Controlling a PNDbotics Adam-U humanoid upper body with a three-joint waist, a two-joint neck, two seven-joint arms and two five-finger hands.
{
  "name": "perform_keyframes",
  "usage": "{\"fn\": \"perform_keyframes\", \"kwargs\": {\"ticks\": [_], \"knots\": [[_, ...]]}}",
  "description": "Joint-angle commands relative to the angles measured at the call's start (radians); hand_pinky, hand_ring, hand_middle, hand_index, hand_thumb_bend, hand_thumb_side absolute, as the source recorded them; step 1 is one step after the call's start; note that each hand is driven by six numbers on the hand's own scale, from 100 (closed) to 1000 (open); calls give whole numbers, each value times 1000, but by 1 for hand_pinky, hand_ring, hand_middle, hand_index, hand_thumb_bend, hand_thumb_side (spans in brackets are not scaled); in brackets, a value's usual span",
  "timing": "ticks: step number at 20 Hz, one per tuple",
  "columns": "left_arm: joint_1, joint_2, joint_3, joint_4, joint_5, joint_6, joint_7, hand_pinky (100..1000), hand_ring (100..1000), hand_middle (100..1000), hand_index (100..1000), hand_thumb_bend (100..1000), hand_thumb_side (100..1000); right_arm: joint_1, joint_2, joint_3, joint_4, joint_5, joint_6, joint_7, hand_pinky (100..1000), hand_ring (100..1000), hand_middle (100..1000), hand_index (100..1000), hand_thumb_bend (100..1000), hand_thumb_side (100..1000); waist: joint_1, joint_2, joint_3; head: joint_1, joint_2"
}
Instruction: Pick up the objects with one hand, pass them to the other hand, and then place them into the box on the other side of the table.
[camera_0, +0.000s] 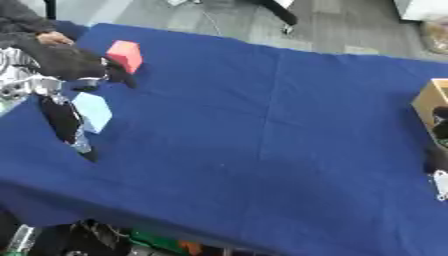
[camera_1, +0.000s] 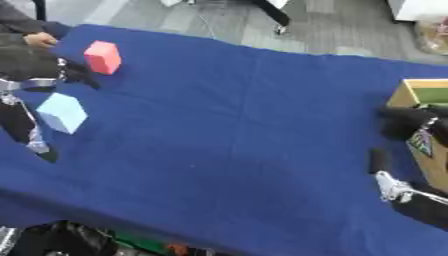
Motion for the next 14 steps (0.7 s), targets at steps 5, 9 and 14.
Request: {"fn": "perform_keyframes", "kwargs": {"ticks": [5, 9, 14], "knots": [[-54, -15, 7, 210, -66, -9, 27, 906, 873, 844, 927, 875, 296, -2, -12, -4, -21, -1, 4, 4, 400, 483, 506, 786, 106, 309, 14, -22, -3, 17, -2], [-80, -41, 12, 322, -93, -14, 59, 904, 868, 837, 920, 857, 286, 2, -10, 0, -21, -2, 5, 7, 399, 481, 504, 783, 102, 311, 13, -22, -4, 19, -2], [-119, -80, 13, 439, -125, -17, 67, 904, 870, 840, 923, 845, 286, 5, -6, 6, -21, -6, 6, 13, 396, 478, 501, 780, 100, 315, 9, -22, -4, 23, -2]]}}
